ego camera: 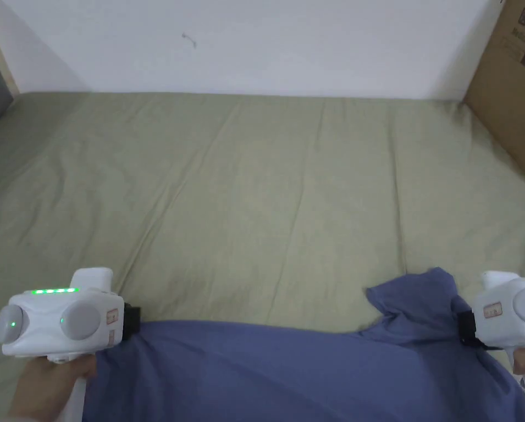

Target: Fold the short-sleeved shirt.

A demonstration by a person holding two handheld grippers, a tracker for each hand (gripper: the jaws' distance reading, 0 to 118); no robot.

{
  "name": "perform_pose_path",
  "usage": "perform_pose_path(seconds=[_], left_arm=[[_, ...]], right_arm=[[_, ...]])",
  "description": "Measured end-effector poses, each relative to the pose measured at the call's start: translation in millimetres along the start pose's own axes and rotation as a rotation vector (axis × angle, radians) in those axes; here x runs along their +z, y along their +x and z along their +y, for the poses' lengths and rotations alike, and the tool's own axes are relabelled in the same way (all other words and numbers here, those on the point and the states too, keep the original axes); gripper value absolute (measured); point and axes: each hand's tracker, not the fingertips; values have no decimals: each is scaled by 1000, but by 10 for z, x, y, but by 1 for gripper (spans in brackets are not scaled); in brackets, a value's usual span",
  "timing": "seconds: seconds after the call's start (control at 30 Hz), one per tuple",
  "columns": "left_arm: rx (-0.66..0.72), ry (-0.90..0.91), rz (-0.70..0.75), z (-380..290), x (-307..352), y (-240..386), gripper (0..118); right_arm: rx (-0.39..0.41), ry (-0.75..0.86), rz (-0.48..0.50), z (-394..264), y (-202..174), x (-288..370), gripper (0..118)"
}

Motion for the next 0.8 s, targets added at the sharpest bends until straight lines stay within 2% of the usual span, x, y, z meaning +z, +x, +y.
perform_pose_path(seconds=[0.03,0.07,0.13,0.27,0.47,0.6,0.67,0.8], left_arm=[[31,-2,8,-10,27,-31,23],[111,-17,-57,16,34,-107,1],[169,-39,-102,68,80,-203,1],[80,26,-96,157,349,-199,1],[94,169,-129,390,994,-308,1],[71,203,-165,267,1381,-313,1],[36,191,-154,62,1506,-297,1],[-7,117,-168,-531,1699,-318,1]], right_arm=[[-13,22,6,33,5,50,3],[-44,42,28,87,12,116,3],[-81,80,63,233,8,283,3],[-48,150,82,529,-26,667,3],[-24,241,80,643,-19,1153,3],[30,250,77,385,9,1304,3],[78,222,53,164,80,1265,3],[112,151,70,-480,206,1272,3]])
